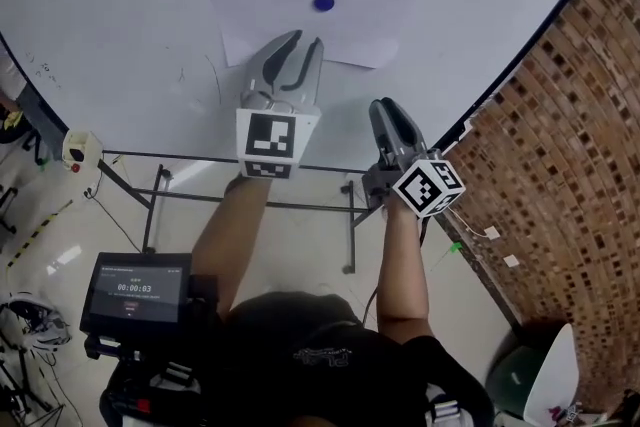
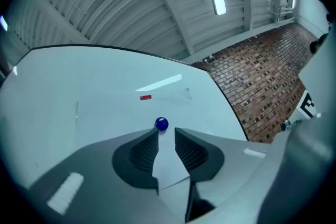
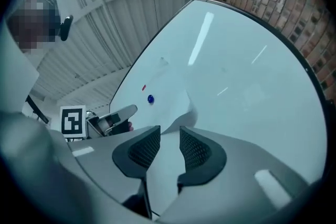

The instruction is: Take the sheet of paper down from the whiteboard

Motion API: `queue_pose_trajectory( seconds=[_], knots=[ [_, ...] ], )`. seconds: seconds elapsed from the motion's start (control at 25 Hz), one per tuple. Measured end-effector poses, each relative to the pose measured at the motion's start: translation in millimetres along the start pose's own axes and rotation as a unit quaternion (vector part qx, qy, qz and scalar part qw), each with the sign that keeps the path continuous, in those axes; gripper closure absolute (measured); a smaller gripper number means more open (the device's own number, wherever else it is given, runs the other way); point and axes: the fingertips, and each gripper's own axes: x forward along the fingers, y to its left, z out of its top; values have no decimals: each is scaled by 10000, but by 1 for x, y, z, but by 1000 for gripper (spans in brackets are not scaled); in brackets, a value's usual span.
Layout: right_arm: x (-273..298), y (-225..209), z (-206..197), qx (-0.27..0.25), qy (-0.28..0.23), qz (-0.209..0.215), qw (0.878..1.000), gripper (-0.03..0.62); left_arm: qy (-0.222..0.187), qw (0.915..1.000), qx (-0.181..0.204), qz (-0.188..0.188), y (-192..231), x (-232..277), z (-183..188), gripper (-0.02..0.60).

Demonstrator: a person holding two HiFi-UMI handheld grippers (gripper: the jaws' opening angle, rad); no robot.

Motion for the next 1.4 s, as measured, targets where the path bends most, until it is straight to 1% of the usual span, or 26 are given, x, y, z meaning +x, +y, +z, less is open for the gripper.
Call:
queue_pose_trajectory(
  seconds=[0.08, 0.2, 0.32, 0.44, 0.6, 0.68, 0.88, 1.08, 1.16, 1.24, 1.36, 1.4],
  knots=[
    [8, -10, 13, -72, 84, 94, 9999, 456, 62, 9998, 89, 178, 7, 9, 3, 487],
    [21, -19, 30, -186, 337, 387, 9985, 410, 261, 9986, 234, 394, 13, 22, 5, 452],
    [30, -21, 47, -300, 331, 610, 9971, 402, 452, 9972, 341, 496, 13, 36, 5, 447],
    [38, -22, 55, -437, 412, 746, 9954, 395, 540, 9960, 391, 594, 14, 46, 6, 447],
    [48, -20, 55, -550, 596, 1001, 9917, 382, 462, 9966, 338, 595, 10, 53, 8, 448],
    [53, -19, 55, -595, 639, 1056, 9906, 379, 452, 9962, 379, 642, 9, 57, 8, 448],
    [62, -13, 55, -565, 809, 1337, 9861, 381, 499, 9950, 358, 782, 14, 61, 5, 448],
    [71, -1, 49, -553, 979, 1511, 9821, 384, 462, 9941, 411, 887, 18, 60, 6, 448],
    [73, -1, 48, -519, 972, 1499, 9825, 396, 440, 9939, 445, 910, 19, 60, 7, 448],
    [74, -2, 48, -477, 948, 1471, 9834, 427, 433, 9935, 479, 932, 18, 60, 7, 448],
    [74, -2, 48, -412, 935, 1477, 9837, 439, 447, 9930, 523, 965, 18, 58, 7, 449],
    [75, -3, 47, -398, 938, 1462, 9840, 454, 449, 9927, 538, 977, 18, 58, 8, 449]
  ],
)
